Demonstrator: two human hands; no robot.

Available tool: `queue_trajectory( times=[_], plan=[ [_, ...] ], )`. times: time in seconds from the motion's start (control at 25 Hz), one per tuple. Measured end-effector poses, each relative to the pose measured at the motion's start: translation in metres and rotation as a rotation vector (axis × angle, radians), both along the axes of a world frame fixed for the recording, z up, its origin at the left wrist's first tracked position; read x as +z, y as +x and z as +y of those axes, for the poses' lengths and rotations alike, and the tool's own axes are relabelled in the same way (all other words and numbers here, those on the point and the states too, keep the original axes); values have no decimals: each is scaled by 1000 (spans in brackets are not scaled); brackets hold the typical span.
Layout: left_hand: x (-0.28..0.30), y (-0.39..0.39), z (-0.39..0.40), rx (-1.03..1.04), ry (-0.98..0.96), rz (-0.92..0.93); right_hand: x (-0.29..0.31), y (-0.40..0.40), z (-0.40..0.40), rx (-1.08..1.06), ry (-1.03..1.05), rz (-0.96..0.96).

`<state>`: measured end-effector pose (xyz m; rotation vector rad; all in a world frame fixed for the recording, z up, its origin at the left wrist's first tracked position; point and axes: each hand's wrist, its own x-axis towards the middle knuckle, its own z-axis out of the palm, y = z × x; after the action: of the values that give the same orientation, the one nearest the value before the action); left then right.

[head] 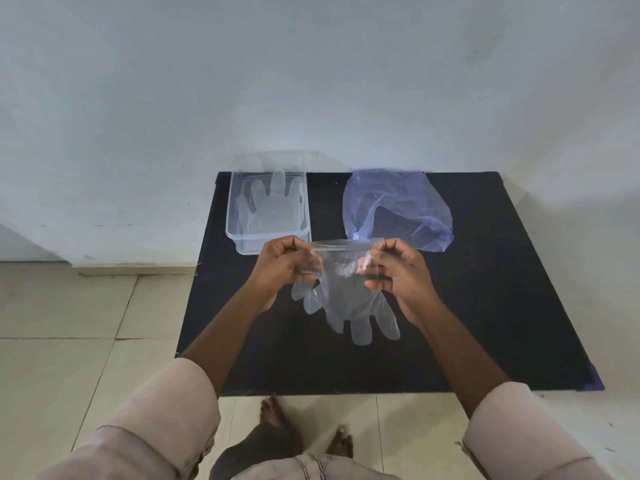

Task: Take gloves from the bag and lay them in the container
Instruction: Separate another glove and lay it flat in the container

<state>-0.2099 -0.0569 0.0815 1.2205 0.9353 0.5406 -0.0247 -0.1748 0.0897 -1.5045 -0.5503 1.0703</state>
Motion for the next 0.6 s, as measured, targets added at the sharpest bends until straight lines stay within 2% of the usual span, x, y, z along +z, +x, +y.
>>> queue_trajectory(
  times=[0.32, 0.6],
  plan=[
    [6, -24, 72, -156, -11, 34, 21, -25, 67, -57, -43, 28],
    [11, -38, 131, -125, -45, 6, 34, -39, 124, -55, -78, 40]
  ],
)
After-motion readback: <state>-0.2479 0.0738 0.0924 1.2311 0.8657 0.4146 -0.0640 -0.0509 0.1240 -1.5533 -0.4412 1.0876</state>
